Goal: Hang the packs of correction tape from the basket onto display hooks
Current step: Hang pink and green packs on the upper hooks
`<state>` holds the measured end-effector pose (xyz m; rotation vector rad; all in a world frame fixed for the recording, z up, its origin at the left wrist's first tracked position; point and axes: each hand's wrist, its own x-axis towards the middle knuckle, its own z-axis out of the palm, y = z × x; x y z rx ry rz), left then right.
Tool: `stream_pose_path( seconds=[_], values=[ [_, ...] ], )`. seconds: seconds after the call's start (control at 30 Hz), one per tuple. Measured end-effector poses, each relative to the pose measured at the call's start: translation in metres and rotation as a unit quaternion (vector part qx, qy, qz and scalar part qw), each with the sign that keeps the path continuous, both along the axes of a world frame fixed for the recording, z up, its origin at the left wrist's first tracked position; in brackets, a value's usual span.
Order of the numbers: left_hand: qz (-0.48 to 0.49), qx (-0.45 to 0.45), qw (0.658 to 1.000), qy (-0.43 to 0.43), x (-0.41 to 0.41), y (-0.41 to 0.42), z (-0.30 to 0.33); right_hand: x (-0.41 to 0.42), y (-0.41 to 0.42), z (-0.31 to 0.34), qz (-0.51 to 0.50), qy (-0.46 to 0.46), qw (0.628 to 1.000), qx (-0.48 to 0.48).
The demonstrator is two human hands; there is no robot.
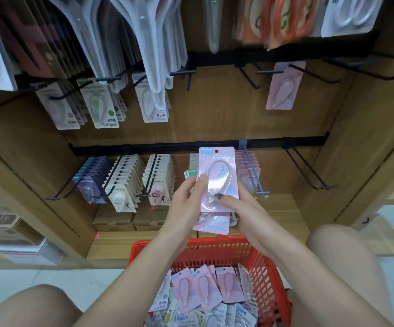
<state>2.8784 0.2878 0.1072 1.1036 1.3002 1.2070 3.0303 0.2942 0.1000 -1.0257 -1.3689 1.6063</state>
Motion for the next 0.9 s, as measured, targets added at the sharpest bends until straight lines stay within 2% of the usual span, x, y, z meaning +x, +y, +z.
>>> stream_pose_path(
  seconds=[0.17,0.23,0.33,0.5,0.63,0.9],
  values=[
    [0.015,0.07,0.997,0.043,0.013,0.01,0.005,0.007,0.006,0.017,-0.037,0.001,0.999,0.016],
    [0.016,0.084,0.995,0.048,0.018,0.015,0.01,0.009,0.008,0.022,-0.091,0.016,0.996,0.015],
    [0.027,0.09,0.995,0.045,0.023,0.024,0.017,0.016,0.017,0.024,-0.14,0.047,0.989,0.012],
    [0.03,0.086,0.996,0.024,0.031,0.037,0.024,0.041,0.029,0.032,-0.155,0.09,0.984,0.011],
    [0.035,0.09,0.995,0.035,0.04,0.047,0.035,0.072,0.042,0.04,-0.232,0.068,0.968,0.065],
    [0.022,0.103,0.994,0.019,0.053,0.06,0.052,0.122,0.056,0.081,-0.283,0.115,0.943,0.128]
  ],
)
